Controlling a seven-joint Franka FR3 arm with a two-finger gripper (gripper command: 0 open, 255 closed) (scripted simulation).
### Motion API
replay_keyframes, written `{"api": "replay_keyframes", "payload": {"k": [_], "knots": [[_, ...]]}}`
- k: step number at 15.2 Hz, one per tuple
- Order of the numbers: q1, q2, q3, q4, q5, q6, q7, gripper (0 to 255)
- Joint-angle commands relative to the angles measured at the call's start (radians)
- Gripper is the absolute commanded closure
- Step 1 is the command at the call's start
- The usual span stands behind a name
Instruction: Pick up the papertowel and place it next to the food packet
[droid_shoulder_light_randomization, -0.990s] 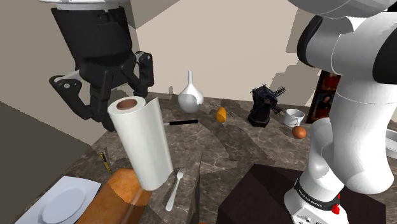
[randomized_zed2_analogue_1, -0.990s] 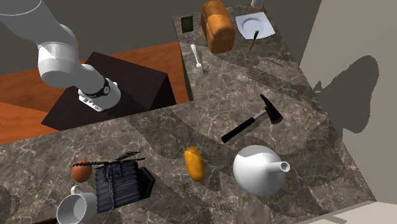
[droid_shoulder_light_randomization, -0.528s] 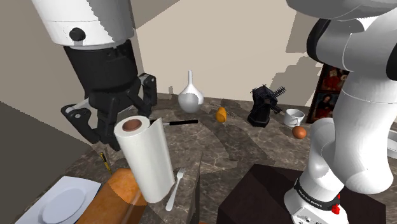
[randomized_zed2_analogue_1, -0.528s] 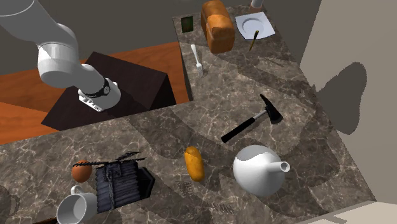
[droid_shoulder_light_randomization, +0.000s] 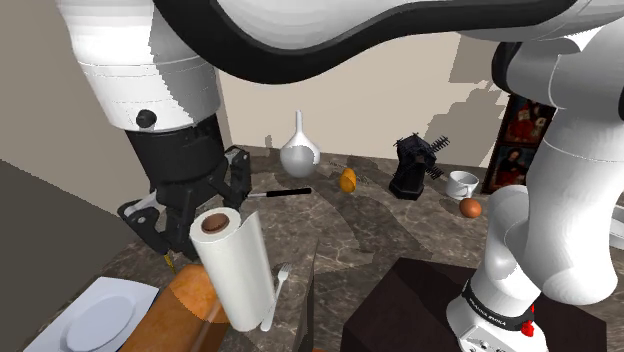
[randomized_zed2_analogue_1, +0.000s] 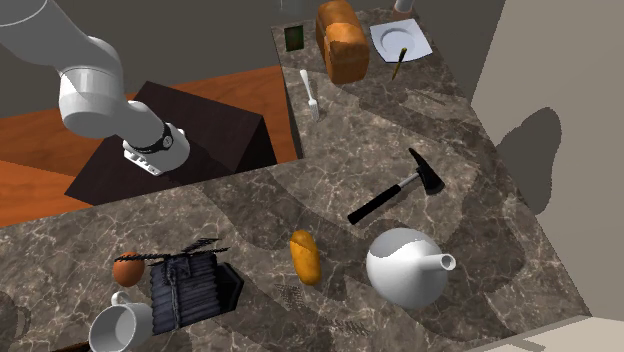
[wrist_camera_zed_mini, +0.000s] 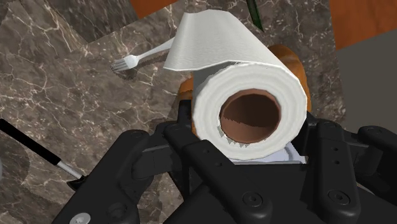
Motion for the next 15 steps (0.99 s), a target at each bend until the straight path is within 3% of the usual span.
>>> {"api": "replay_keyframes", "payload": {"k": [1, 15], "knots": [[-0.001, -0.006, 0.0, -0.036, 0.002, 0.031, 0.002, 255], [-0.008, -0.024, -0.005, -0.246, 0.007, 0.224, 0.011, 255]]}}
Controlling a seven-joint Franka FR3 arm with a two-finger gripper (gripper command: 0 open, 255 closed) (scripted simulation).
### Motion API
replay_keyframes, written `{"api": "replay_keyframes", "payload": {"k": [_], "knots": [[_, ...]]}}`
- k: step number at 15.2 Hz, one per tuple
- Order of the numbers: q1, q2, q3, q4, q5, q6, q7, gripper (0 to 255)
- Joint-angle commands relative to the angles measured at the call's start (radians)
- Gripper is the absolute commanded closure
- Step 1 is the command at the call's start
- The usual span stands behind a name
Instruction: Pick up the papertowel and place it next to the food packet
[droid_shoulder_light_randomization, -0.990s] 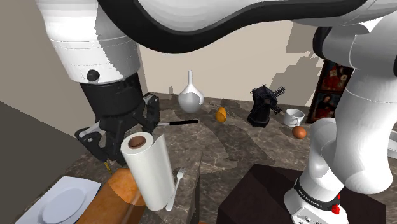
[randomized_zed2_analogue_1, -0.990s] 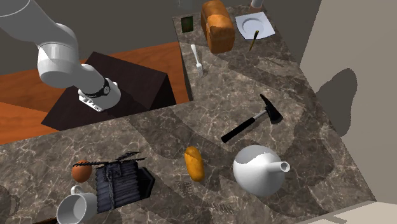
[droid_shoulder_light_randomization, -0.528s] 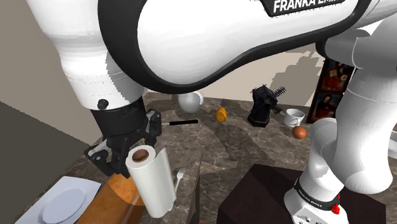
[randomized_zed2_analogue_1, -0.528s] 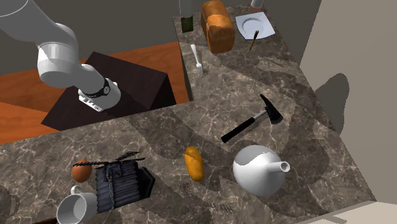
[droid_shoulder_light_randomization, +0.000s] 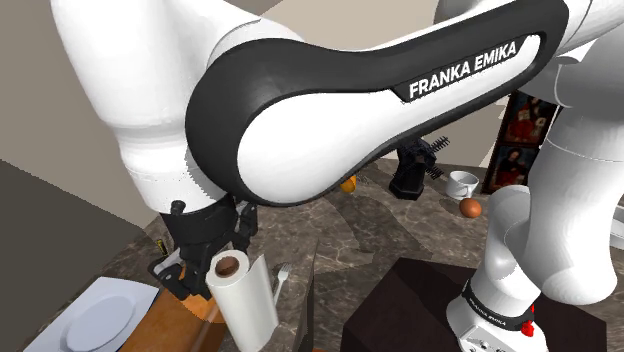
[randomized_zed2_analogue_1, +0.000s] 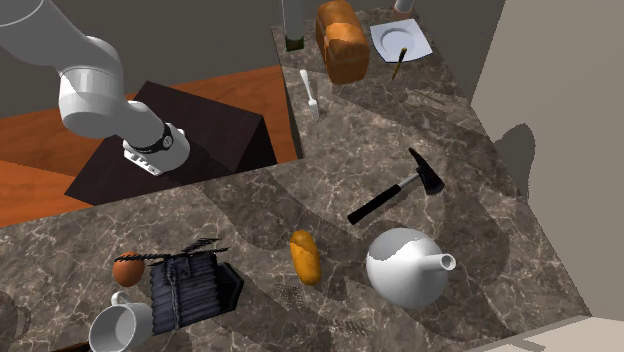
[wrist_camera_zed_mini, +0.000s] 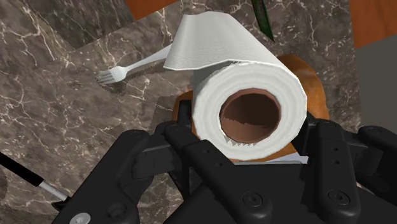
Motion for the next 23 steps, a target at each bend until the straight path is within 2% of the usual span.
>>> {"api": "replay_keyframes", "payload": {"k": [1, 20, 23], "knots": [[-0.001, -0.001, -0.001, -0.028, 0.0, 0.028, 0.001, 255], [0.001, 0.054, -0.004, -0.221, -0.035, 0.27, 0.038, 255], [0.001, 0.059, -0.004, -0.228, -0.038, 0.28, 0.041, 255]]}}
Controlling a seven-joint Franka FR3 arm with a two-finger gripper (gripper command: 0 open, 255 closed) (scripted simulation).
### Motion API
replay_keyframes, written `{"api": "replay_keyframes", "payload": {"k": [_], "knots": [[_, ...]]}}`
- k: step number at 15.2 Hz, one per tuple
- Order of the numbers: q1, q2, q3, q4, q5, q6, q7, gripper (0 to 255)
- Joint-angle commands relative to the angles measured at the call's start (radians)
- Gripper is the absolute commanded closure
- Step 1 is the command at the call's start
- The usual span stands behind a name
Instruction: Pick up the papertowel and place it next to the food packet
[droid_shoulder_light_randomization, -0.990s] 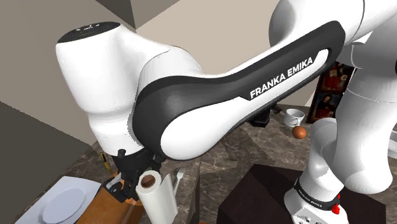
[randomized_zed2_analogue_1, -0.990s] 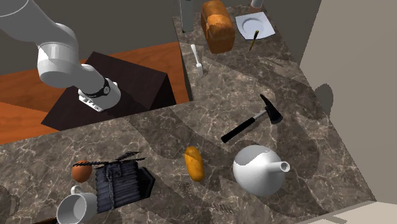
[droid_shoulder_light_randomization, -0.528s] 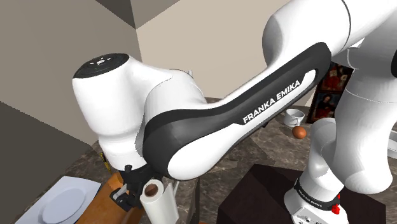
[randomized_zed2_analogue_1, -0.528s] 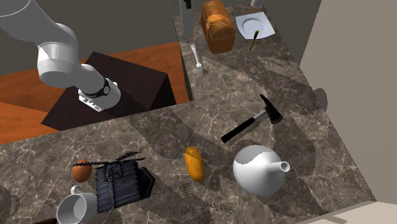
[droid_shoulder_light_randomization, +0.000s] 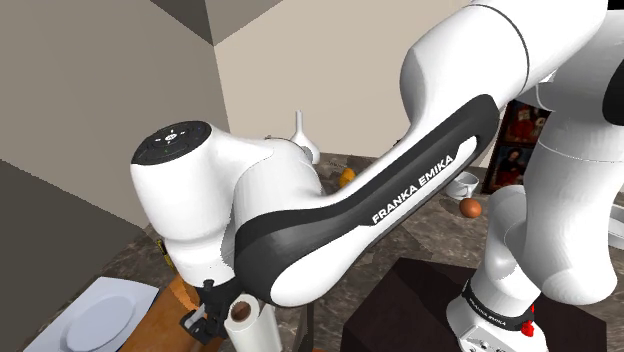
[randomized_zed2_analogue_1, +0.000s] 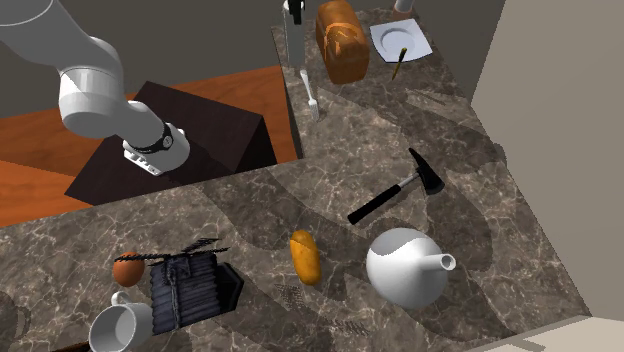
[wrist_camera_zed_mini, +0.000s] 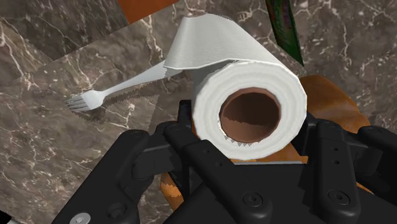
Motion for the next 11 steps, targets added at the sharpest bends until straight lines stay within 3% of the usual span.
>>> {"api": "replay_keyframes", "payload": {"k": [1, 6, 7, 11], "knots": [[0.0, 0.002, 0.0, -0.001, -0.001, 0.003, 0.001, 255], [0.0, 0.002, 0.0, -0.001, -0.001, 0.003, 0.001, 255], [0.0, 0.002, 0.0, -0.001, -0.001, 0.003, 0.001, 0], [0.0, 0.002, 0.0, -0.001, -0.001, 0.003, 0.001, 0]]}}
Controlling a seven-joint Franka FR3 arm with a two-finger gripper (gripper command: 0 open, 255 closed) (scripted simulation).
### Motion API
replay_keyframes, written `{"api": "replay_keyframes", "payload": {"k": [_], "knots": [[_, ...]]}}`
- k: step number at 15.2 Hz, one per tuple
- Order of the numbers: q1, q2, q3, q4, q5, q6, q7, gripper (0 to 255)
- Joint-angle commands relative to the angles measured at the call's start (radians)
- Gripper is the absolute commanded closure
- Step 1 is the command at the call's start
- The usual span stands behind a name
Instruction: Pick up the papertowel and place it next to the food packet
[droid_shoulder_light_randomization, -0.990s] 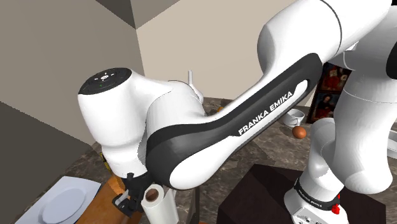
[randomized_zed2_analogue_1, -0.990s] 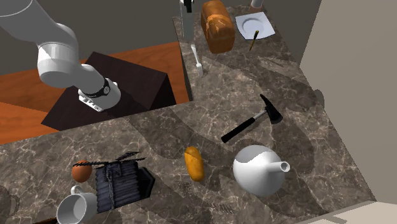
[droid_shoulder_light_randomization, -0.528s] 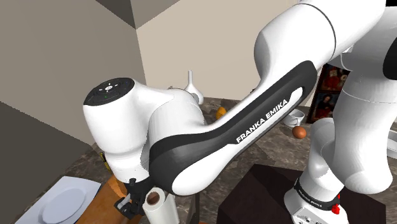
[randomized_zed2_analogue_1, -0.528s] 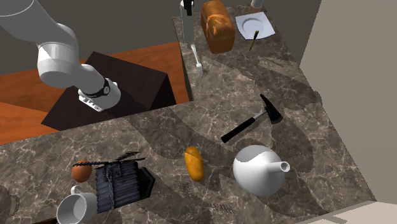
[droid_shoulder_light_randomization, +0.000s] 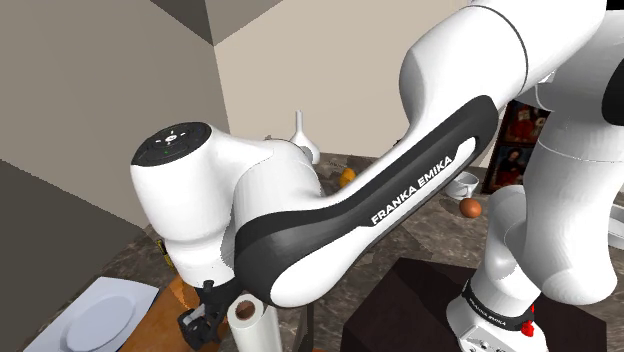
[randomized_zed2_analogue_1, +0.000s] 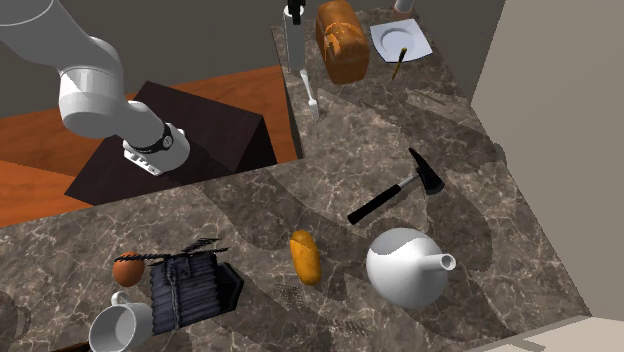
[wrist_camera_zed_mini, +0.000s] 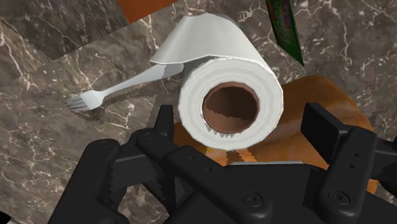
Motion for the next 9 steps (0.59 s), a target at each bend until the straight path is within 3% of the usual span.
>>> {"api": "replay_keyframes", "payload": {"k": [1, 5, 9], "knots": [[0.0, 0.0, 0.0, 0.0, 0.0, 0.0, 0.0, 0], [0.001, -0.038, 0.005, 0.084, 0.024, -0.119, -0.016, 0], [0.001, -0.038, 0.005, 0.084, 0.024, -0.119, -0.016, 0]]}}
